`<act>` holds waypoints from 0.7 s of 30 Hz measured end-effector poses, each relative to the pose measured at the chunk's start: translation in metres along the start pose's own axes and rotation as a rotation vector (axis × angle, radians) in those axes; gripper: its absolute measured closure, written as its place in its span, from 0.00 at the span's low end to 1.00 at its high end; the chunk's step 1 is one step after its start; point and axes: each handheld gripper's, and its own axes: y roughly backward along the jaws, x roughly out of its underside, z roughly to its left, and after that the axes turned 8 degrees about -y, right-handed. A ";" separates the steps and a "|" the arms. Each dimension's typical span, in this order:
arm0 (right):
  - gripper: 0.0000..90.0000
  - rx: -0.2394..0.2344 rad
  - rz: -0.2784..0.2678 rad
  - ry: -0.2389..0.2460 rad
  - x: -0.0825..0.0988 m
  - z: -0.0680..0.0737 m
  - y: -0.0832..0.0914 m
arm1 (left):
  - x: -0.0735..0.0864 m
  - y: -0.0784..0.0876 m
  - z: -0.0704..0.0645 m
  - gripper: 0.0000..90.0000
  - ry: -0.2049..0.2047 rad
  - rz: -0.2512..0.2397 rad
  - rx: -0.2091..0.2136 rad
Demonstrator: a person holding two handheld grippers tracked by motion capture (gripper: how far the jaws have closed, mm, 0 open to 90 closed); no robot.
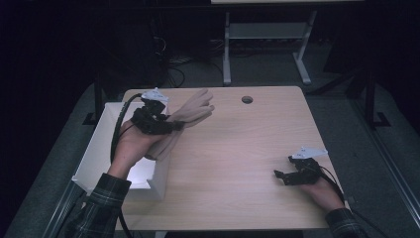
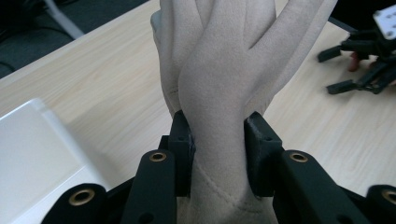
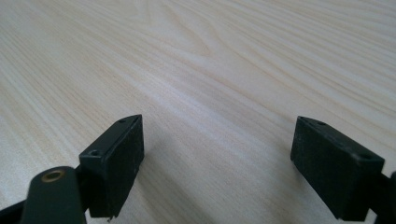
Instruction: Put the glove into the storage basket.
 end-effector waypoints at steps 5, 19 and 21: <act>0.19 0.000 0.000 0.000 0.000 0.000 0.000 | 0.019 0.014 0.016 0.75 0.045 0.001 -0.045; 0.19 0.000 0.000 0.000 0.000 0.000 0.000 | 0.079 0.039 0.051 0.75 0.185 0.008 -0.168; 0.19 0.001 0.000 0.000 0.000 0.000 0.000 | 0.089 0.037 0.055 0.75 0.200 0.019 -0.177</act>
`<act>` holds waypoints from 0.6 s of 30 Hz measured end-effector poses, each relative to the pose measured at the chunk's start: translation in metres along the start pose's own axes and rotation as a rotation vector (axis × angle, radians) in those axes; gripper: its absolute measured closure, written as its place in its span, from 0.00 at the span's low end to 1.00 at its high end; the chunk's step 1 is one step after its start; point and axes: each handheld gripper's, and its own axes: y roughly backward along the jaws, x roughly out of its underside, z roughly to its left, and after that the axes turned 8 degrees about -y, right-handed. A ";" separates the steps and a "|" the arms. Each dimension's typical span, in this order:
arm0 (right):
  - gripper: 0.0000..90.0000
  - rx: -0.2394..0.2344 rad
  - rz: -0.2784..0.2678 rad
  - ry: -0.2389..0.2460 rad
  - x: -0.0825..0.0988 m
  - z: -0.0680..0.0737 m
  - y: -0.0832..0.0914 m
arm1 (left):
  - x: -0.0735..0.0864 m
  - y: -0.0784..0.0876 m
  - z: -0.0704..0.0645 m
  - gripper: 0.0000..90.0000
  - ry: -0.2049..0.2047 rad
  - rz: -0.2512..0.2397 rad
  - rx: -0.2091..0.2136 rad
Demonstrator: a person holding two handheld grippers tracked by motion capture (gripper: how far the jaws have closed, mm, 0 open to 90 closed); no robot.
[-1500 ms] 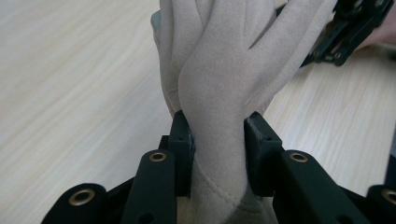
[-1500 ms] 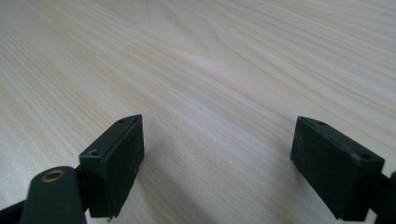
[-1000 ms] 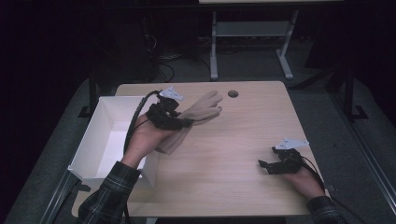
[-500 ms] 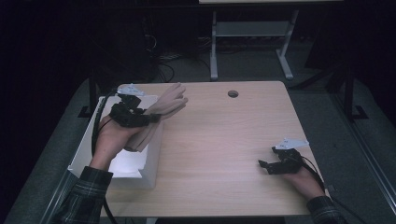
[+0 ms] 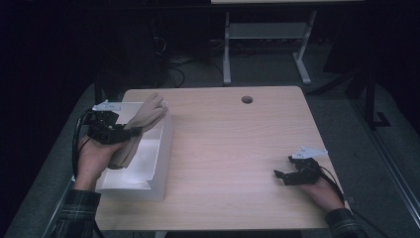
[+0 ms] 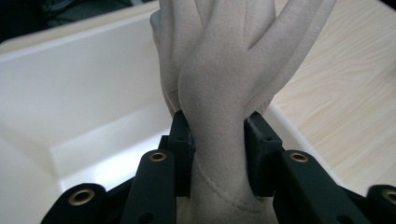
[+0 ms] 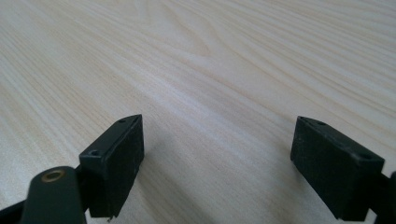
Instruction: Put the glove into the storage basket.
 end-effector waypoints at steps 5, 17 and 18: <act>0.19 0.000 0.000 0.000 0.000 0.000 0.000 | 0.019 -0.011 0.010 0.75 0.038 0.027 -0.025; 0.19 0.000 0.000 0.000 0.000 0.000 0.000 | 0.056 -0.054 0.018 0.75 0.068 0.122 -0.059; 0.19 0.000 0.000 0.000 0.000 0.000 0.000 | 0.058 -0.058 0.018 0.74 0.066 0.128 -0.062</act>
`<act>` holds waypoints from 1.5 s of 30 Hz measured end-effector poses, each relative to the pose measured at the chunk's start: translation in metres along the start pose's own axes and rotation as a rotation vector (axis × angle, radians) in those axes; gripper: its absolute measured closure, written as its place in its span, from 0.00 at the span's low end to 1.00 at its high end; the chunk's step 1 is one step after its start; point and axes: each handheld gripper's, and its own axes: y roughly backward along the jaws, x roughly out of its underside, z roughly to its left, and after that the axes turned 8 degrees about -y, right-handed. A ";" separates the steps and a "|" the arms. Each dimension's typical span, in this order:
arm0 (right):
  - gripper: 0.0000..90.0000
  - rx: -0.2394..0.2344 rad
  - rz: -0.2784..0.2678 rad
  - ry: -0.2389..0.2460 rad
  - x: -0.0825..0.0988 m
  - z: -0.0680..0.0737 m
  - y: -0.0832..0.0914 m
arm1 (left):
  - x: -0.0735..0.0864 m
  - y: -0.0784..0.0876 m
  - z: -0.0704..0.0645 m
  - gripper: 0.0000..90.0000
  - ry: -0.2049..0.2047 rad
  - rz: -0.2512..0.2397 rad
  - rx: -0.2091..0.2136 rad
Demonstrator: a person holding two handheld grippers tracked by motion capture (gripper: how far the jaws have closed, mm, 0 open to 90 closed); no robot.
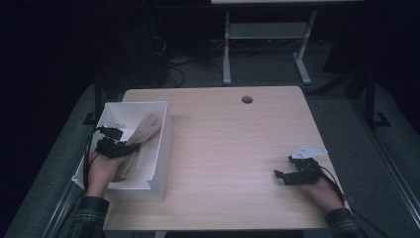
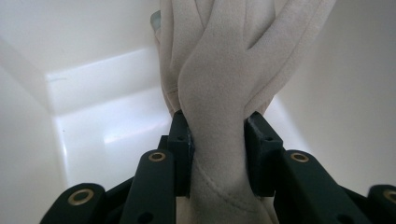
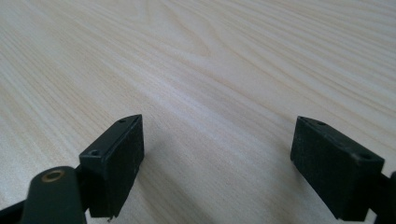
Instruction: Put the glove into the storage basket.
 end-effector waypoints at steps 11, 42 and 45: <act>0.19 0.000 0.000 0.000 0.000 0.000 0.000 | 0.009 -0.027 -0.004 0.66 -0.016 0.083 0.008; 0.19 0.000 0.000 0.000 0.000 0.000 0.000 | -0.064 0.036 -0.033 0.17 -0.076 -0.133 0.130; 0.19 0.001 0.000 0.000 0.000 0.000 0.000 | -0.075 0.038 -0.049 0.17 -0.100 -0.159 0.159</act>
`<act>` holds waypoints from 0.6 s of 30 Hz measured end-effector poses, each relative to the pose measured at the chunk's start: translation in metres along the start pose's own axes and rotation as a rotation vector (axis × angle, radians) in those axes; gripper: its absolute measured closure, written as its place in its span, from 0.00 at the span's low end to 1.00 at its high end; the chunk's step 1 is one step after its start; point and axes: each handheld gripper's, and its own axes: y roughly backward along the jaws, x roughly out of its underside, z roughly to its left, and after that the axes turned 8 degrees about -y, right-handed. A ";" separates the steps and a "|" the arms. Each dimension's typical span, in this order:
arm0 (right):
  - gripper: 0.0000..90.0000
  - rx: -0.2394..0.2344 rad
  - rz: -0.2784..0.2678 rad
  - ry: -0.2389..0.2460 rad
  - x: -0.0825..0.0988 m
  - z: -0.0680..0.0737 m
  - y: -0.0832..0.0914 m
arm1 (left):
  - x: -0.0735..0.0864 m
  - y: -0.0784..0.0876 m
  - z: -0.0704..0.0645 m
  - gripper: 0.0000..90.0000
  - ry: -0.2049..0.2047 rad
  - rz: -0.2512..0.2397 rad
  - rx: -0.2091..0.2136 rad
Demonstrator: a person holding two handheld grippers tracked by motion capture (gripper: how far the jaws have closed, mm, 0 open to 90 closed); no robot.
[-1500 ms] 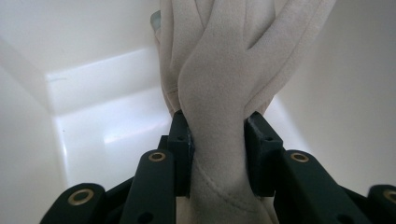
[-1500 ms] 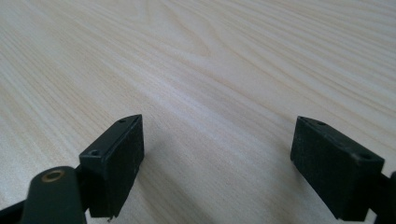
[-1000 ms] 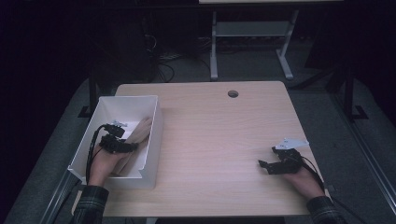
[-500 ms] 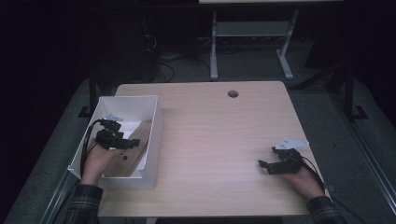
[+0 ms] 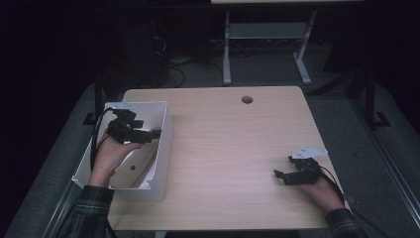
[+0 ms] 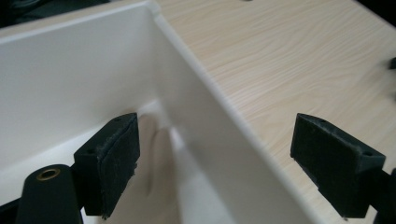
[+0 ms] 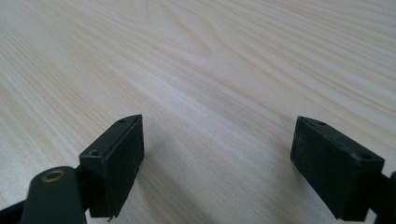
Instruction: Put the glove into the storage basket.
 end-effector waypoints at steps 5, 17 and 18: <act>0.19 0.000 0.000 0.000 0.000 0.000 0.000 | -0.017 -0.008 -0.025 0.17 -0.030 -0.037 0.050; 0.19 -0.003 0.000 0.003 0.000 0.000 0.000 | -0.034 -0.043 -0.087 0.17 -0.097 -0.071 0.141; 0.19 -0.003 0.000 0.003 0.000 0.000 0.000 | -0.034 -0.048 -0.092 0.17 -0.099 -0.075 0.147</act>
